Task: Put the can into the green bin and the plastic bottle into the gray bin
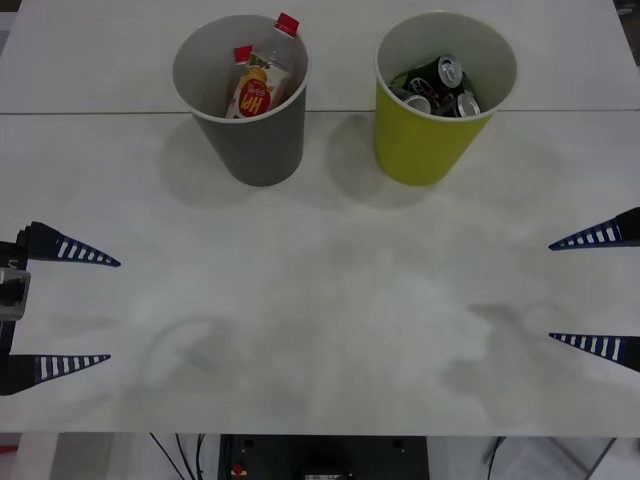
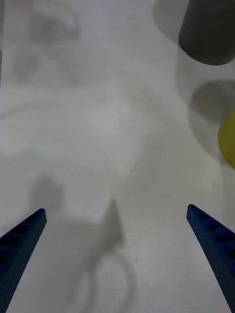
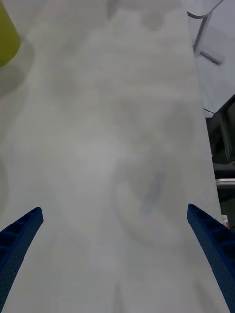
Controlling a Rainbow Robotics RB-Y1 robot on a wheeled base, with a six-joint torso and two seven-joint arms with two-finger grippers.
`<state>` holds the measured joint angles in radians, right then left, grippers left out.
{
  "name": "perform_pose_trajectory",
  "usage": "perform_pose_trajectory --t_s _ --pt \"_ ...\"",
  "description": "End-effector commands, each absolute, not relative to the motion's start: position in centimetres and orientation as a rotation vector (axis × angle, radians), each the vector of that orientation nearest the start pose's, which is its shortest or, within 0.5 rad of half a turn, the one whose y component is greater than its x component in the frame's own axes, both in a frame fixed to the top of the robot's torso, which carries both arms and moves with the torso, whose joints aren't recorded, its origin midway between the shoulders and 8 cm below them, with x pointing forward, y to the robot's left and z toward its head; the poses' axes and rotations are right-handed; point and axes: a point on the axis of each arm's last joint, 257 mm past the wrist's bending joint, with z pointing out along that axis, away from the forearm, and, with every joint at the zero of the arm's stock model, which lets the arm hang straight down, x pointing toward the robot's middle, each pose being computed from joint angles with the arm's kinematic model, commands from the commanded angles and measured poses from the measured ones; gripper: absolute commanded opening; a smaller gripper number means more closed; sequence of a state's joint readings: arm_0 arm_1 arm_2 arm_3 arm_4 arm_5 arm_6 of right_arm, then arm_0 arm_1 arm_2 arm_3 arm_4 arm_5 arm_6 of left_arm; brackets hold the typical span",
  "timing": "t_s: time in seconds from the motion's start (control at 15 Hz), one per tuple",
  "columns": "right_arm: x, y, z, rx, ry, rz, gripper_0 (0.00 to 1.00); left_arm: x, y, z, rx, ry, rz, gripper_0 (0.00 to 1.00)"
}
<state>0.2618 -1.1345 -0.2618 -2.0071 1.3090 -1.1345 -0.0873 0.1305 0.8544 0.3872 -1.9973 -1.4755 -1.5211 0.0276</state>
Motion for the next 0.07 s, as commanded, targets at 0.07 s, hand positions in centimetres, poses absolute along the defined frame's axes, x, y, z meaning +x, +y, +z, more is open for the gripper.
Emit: perform_pose_trajectory --t_s 0.07 --pt "34.13 -28.58 -16.66 -1.634 1.596 0.209 1.00 32.37 27.78 -17.28 1.769 1.490 -0.244 1.00"
